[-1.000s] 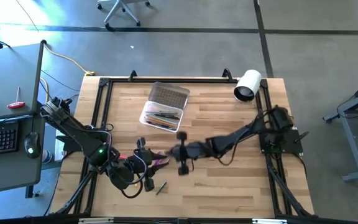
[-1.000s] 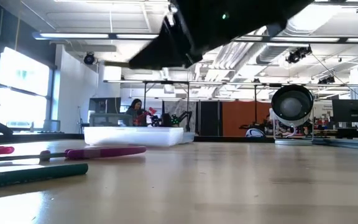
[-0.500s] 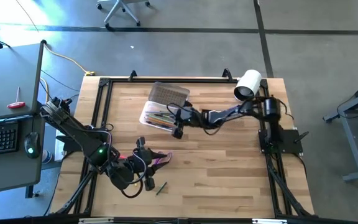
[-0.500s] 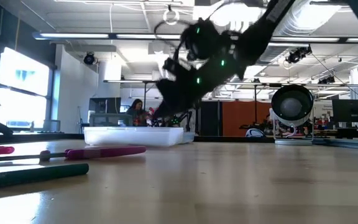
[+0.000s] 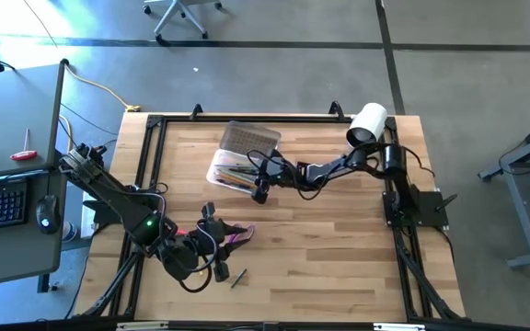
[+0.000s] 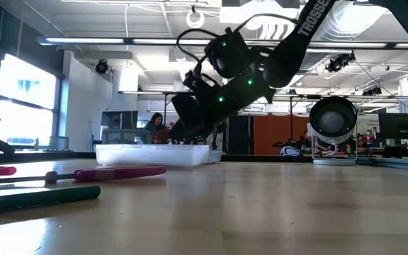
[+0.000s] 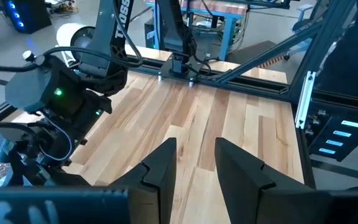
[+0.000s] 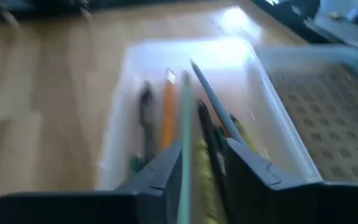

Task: Pick & place school supplies into a supply box
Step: Put the green crayon into the black supply box

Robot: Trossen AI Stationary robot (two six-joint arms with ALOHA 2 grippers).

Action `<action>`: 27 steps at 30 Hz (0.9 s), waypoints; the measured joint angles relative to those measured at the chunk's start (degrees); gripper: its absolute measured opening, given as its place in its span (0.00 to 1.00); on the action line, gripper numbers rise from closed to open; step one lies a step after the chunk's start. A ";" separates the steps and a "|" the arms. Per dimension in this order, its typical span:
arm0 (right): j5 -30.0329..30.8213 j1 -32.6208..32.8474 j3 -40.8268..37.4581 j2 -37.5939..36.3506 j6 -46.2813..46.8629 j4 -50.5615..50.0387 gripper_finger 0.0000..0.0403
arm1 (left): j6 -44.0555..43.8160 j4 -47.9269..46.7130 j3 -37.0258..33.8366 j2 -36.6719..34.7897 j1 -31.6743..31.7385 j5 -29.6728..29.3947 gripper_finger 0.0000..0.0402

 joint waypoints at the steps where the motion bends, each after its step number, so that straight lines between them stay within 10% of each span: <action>1: -0.01 0.45 0.00 0.00 -0.36 1.08 0.26 | 0.00 0.00 0.00 0.00 0.00 0.00 0.36; 5: -3.99 3.05 0.00 -0.21 -1.07 4.54 0.35 | 0.00 -0.02 0.00 0.00 0.00 0.04 0.36; 12: -29.59 13.27 0.00 -0.44 -3.11 9.97 0.39 | 0.02 -0.04 0.00 0.00 0.00 0.11 0.36; 21: -18.84 28.93 1.05 4.94 -17.11 14.51 0.38 | -0.12 0.00 0.00 0.00 0.00 0.09 0.36; 27: -25.21 28.02 13.04 14.22 -11.70 11.57 0.38 | -0.15 0.32 0.00 0.00 0.00 -0.04 0.36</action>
